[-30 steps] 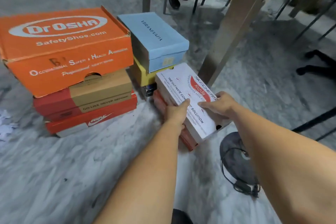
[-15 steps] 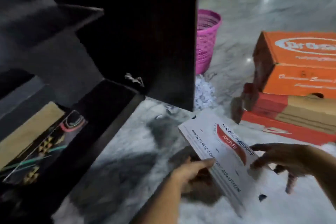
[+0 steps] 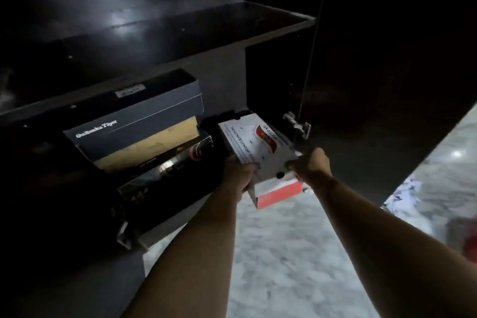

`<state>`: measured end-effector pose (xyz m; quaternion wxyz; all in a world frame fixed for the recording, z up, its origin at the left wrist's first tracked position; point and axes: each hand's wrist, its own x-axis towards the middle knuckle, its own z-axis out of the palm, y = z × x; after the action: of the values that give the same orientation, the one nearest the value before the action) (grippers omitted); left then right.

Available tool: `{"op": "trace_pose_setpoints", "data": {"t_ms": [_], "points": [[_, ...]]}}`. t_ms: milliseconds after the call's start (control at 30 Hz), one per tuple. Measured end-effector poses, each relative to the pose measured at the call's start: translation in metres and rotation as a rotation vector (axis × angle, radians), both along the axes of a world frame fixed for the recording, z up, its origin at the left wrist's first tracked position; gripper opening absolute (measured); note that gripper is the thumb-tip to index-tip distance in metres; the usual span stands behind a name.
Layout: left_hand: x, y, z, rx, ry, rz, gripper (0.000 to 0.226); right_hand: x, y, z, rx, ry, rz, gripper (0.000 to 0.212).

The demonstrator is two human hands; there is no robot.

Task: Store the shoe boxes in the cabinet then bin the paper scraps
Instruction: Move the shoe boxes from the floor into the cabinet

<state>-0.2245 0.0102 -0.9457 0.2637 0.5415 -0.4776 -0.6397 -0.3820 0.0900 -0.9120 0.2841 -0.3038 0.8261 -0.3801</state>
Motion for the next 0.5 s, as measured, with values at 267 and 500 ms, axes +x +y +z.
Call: {"op": "trace_pose_setpoints", "data": {"t_ms": [267,500], "points": [[-0.015,-0.076,-0.047,-0.375,-0.43,-0.124,0.076,0.018,-0.103,-0.078,-0.131,0.167,0.156,0.04],[-0.042,-0.093,-0.075,-0.556,-0.517,-0.148,0.074,-0.005,-0.13,-0.102,-0.154,0.3,0.186,0.048]]}}
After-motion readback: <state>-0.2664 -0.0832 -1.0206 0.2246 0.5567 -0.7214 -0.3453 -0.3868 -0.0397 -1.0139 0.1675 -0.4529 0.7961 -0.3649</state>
